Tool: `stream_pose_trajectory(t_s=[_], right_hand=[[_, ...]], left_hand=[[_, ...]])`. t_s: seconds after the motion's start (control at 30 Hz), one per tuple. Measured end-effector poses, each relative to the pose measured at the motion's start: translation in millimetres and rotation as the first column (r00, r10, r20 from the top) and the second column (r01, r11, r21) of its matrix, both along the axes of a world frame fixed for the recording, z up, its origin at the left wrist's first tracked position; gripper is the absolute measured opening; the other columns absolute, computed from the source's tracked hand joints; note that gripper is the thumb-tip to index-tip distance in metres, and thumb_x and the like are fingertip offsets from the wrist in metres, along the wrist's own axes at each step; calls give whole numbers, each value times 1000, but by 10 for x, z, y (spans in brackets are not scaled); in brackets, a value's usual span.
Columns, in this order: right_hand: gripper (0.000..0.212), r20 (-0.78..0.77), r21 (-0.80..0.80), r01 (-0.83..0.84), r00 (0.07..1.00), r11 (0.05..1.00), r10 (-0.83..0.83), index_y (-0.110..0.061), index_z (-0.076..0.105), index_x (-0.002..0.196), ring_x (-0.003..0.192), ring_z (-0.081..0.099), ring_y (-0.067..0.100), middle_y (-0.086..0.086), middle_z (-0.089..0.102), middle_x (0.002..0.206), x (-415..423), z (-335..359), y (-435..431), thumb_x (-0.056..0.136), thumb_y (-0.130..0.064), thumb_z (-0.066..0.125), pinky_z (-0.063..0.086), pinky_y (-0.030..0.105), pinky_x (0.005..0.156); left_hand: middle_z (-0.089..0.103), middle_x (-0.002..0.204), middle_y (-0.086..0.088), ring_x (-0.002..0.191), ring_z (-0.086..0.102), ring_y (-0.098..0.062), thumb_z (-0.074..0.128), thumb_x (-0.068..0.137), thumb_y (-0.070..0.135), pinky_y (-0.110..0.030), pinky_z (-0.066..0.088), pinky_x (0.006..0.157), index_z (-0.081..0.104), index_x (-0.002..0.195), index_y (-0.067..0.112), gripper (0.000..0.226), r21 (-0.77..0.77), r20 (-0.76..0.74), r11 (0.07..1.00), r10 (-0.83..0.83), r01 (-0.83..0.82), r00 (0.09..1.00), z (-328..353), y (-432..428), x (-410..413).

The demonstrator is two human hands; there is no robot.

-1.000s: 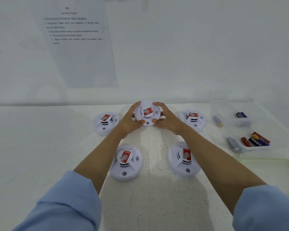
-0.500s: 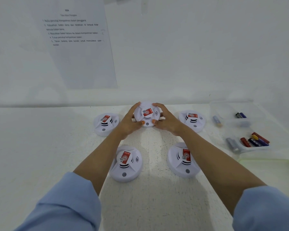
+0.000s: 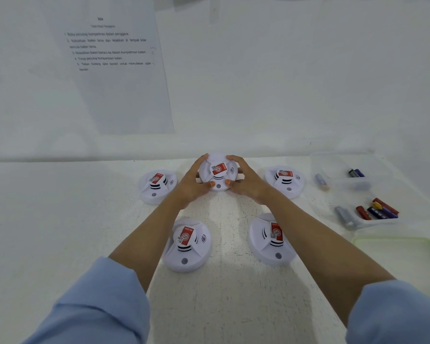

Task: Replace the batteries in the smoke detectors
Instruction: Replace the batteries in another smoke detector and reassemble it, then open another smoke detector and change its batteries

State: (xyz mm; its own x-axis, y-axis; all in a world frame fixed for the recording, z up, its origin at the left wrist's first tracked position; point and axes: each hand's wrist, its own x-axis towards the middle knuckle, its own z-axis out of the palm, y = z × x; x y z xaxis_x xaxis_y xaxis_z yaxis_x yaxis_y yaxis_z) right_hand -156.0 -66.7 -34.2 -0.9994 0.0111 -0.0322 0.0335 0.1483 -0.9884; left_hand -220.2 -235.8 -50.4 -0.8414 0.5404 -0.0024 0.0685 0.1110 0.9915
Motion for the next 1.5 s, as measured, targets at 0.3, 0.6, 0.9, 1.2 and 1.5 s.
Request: stream_pose_trajectory(t_s=[0.3,0.6,0.9,1.2,1.5], right_hand=[[59,1,-10,8,1000,1000,-8,-18,29,137,96,53,22,-9,47,102,-1,6,-8,88,4,55,53,16,62],[58,-9,48,44,999,998,-44,-19,33,136,100,54,24,-3,50,106,-3,-20,-6,87,1,58,54,20,68],[61,-4,194,33,999,980,-33,-6,34,137,85,53,7,12,48,113,21,-19,57,83,4,61,51,10,66],[60,104,398,-32,995,917,-11,-11,29,142,130,40,26,10,40,143,-1,-18,9,89,-14,58,35,41,109],[62,153,437,-56,988,898,-13,-8,25,144,133,36,30,13,34,146,42,28,-32,91,-16,55,33,40,110]], left_hand=[[41,142,-7,124,47,-25,64,84,3,-33,50,90,27,143,29,74,-15,4,1000,-5,5,1000,-7,-5,-19],[42,141,-2,121,49,-20,63,86,8,-30,51,88,24,146,28,74,-49,18,999,-17,18,1000,12,-12,6],[38,144,-3,126,43,-24,56,91,9,-43,43,102,16,148,29,72,-185,27,982,50,-44,998,79,104,119],[42,142,-10,124,45,-30,54,91,9,-43,44,101,28,145,17,61,-340,17,939,70,-60,997,149,113,171],[39,145,-10,131,40,-31,56,91,14,-46,38,107,32,143,18,57,-387,-70,917,80,-101,994,184,60,244]])
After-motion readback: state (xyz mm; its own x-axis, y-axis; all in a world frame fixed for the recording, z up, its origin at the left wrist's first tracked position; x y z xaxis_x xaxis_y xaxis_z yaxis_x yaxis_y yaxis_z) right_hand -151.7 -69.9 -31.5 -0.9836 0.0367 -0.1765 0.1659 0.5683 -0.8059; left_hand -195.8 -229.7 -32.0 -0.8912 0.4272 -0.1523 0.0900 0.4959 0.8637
